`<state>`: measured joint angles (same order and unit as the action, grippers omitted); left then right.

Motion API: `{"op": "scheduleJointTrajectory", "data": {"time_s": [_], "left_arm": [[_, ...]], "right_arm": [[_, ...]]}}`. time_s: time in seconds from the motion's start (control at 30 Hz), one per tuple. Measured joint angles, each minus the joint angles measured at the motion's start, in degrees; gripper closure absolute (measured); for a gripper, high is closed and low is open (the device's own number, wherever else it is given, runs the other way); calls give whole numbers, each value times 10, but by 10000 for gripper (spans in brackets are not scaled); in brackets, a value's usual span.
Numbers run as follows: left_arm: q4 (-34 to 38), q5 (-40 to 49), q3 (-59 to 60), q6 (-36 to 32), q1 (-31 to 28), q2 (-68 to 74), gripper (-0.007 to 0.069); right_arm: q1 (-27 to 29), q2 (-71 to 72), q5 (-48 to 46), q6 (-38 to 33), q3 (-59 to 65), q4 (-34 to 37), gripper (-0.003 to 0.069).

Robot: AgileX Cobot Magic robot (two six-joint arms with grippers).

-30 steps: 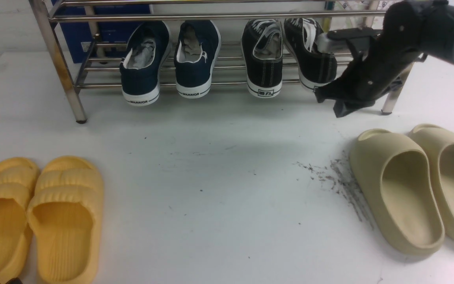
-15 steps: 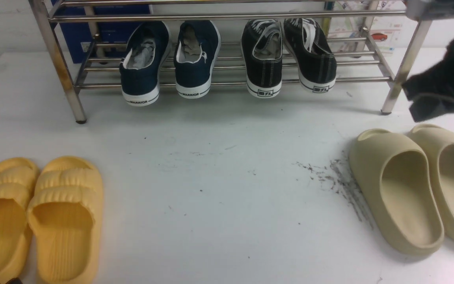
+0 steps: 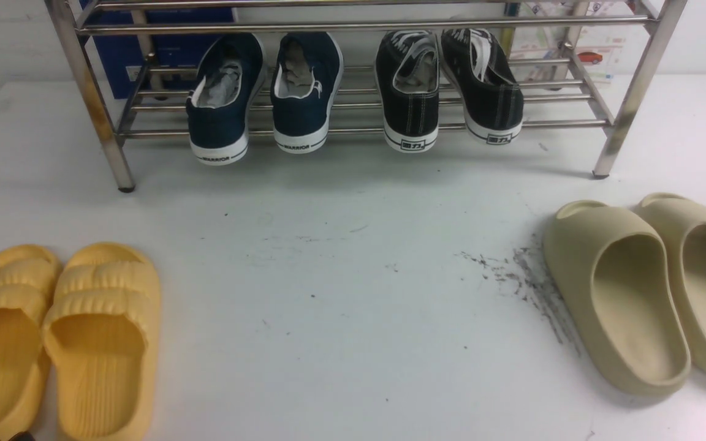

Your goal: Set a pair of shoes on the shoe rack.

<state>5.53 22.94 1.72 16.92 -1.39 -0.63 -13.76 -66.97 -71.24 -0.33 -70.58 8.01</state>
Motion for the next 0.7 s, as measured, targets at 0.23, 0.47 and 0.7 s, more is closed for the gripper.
{"op": "scheduleJointTrajectory", "data": {"time_s": [0.23, 0.47, 0.7], "left_arm": [[0, 0, 0, 0, 0, 0, 424], [0, 0, 0, 0, 0, 0, 424], [0, 0, 0, 0, 0, 0, 424]], "right_arm": [[20, 178, 219, -32, 222, -12, 662], [86, 504, 435, -43, 571, -8, 662], [109, 654, 480, -35, 712, -8, 662]]}}
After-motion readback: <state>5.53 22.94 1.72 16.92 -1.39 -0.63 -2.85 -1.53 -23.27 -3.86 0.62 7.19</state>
